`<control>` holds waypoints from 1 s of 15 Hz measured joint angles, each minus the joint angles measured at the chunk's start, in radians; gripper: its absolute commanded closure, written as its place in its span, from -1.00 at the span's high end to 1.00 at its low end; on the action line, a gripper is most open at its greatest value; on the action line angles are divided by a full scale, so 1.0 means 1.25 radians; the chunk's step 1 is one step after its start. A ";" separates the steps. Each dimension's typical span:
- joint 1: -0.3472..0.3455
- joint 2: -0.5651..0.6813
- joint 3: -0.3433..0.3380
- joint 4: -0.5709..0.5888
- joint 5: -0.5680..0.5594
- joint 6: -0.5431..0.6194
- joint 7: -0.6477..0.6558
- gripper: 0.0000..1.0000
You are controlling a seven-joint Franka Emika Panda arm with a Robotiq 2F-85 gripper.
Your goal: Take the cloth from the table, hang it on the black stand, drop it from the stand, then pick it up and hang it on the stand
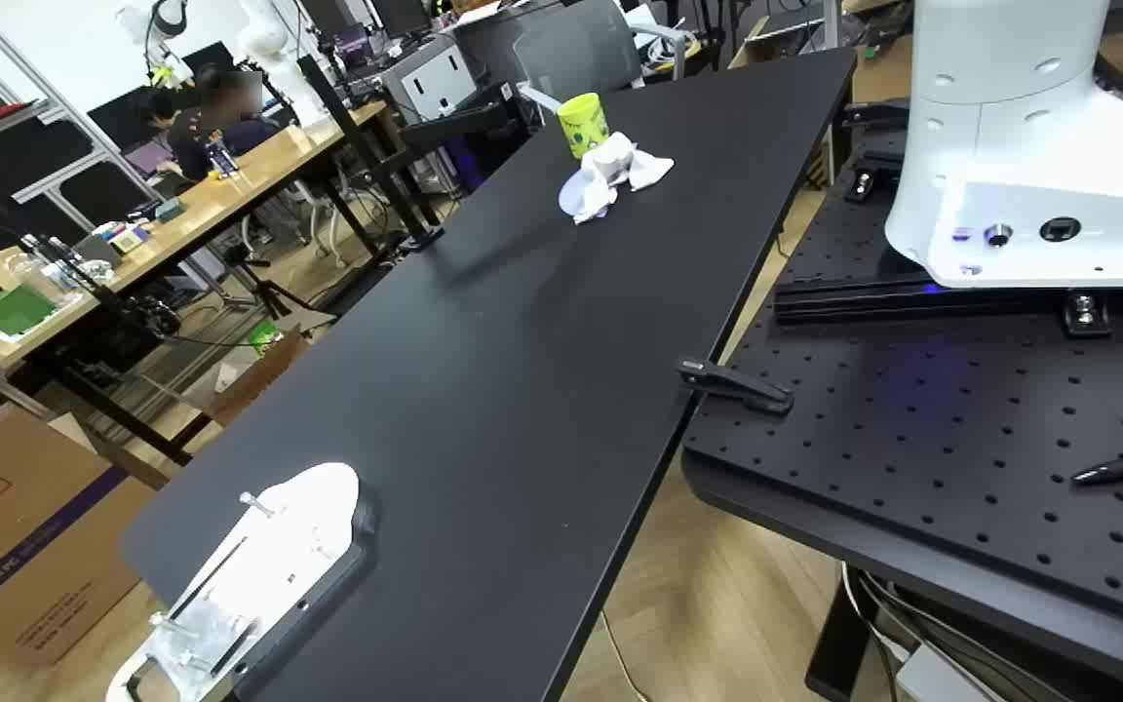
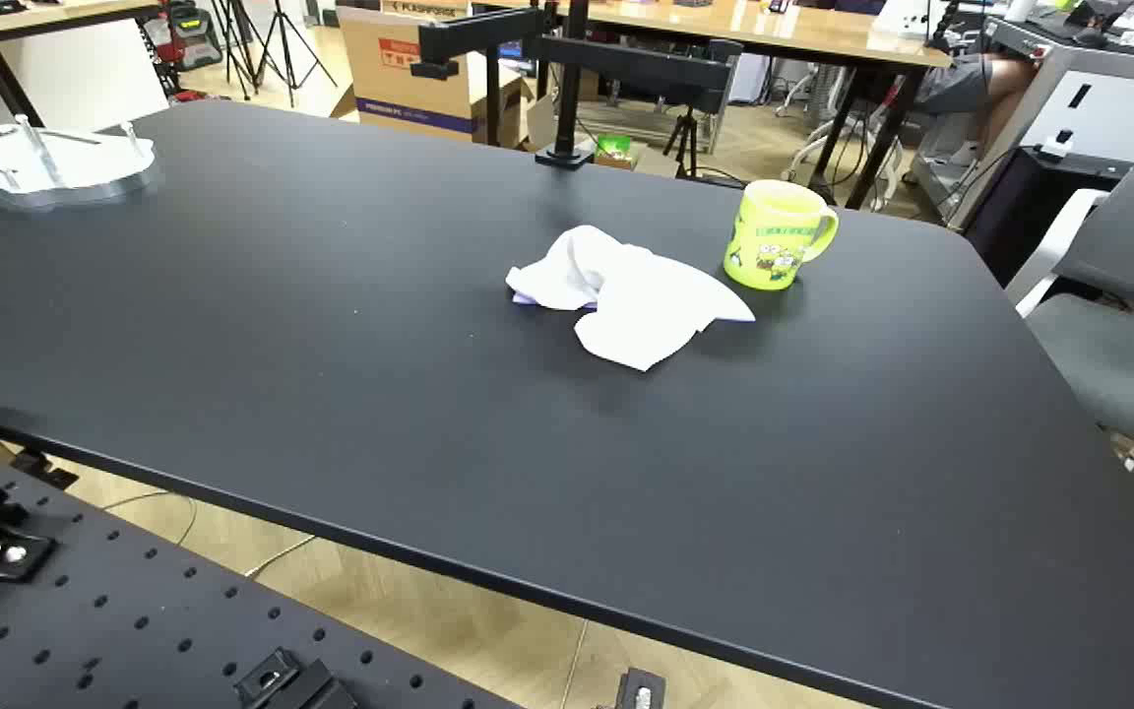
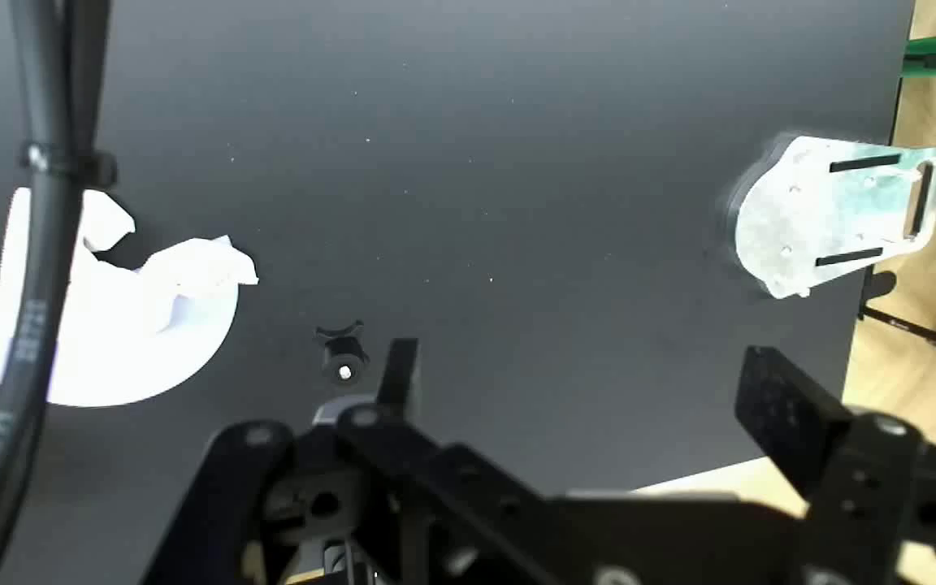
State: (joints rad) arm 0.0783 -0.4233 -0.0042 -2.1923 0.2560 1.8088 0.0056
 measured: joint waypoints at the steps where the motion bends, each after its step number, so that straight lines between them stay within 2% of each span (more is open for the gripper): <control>1: 0.000 0.000 0.000 -0.001 0.000 0.000 -0.001 1.00; 15: 0.000 0.009 0.000 -0.009 0.000 0.000 -0.003 1.00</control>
State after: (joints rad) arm 0.0783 -0.4117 -0.0036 -2.2031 0.2559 1.8093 0.0014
